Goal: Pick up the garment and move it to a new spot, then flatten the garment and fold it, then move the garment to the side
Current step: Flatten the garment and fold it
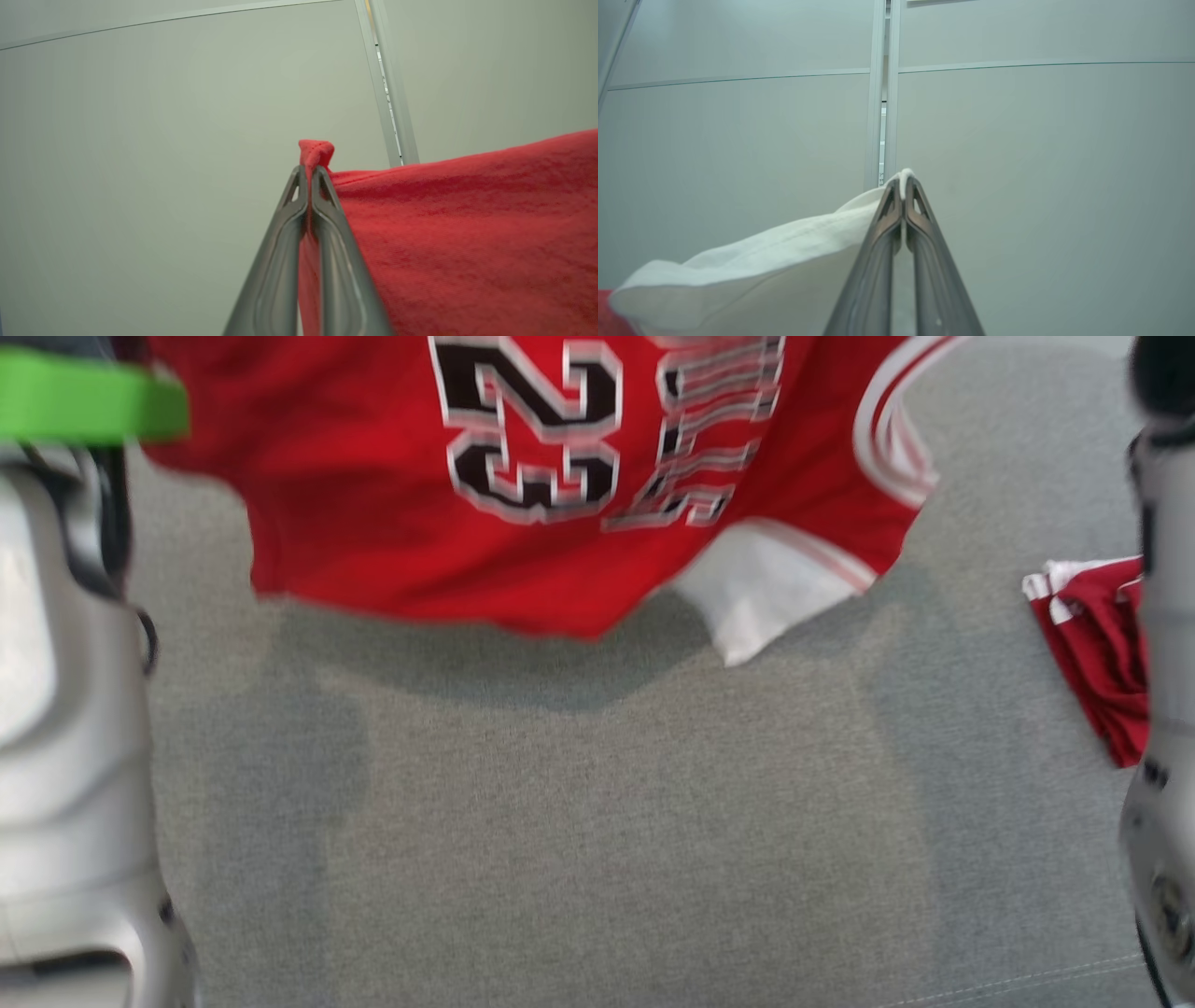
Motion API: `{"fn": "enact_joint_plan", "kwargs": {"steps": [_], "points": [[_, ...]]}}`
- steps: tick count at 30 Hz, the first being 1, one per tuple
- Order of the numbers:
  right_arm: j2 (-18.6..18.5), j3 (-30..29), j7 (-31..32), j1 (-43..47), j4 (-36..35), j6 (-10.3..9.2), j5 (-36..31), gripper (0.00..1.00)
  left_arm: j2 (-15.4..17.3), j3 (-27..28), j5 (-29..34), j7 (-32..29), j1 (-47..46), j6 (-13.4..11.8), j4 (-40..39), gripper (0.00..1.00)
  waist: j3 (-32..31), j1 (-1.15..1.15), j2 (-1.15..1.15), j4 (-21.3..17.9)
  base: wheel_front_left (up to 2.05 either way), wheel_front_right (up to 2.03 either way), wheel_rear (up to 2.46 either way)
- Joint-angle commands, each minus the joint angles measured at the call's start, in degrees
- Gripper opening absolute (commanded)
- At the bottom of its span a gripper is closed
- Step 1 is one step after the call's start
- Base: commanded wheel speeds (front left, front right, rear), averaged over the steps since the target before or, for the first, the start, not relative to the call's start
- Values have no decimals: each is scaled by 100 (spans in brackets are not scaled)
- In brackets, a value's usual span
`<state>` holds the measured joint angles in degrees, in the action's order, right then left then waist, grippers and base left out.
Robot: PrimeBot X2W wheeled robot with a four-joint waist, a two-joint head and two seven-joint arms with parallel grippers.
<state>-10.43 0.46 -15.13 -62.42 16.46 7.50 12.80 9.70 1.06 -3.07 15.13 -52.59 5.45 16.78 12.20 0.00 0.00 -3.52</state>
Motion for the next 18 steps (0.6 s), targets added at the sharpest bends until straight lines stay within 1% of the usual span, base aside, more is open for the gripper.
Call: {"fn": "enact_joint_plan", "kwargs": {"steps": [1, 5, 6, 10, 14, 18], "points": [[-68, -61, 1, -417, 135, -3, -142, 0, 101, -12, 101, -1, -432, -67, 128, 0, 1049, 0, 0, 177, 0, 0, 0], [-216, -282, 2, -1460, 585, -5, -381, 0, 154, -34, 234, -1, -1512, -225, 355, 0, 1553, 0, 0, 256, 0, 0, 0], [-290, -262, 2, -1712, 653, -5, -529, 0, 164, -50, 273, -2, -1746, -268, 406, 0, 1666, 0, 0, 277, 0, 0, 0], [-393, -293, 2, -2290, 876, -5, -773, 0, 167, -57, 286, -2, -2255, -342, 569, 0, 1932, 0, 0, 320, 0, 0, 0], [-440, -492, 2, -2525, 954, -7, -859, 0, 125, -18, 266, -1, -2506, -471, 552, 0, 2144, 0, 0, 367, 0, 0, 0], [-366, -647, 2, -2240, 809, -7, -779, 0, 103, -3, 245, -2, -2180, -530, 571, 0, 2391, 0, 0, 373, 0, 0, 0]]}}
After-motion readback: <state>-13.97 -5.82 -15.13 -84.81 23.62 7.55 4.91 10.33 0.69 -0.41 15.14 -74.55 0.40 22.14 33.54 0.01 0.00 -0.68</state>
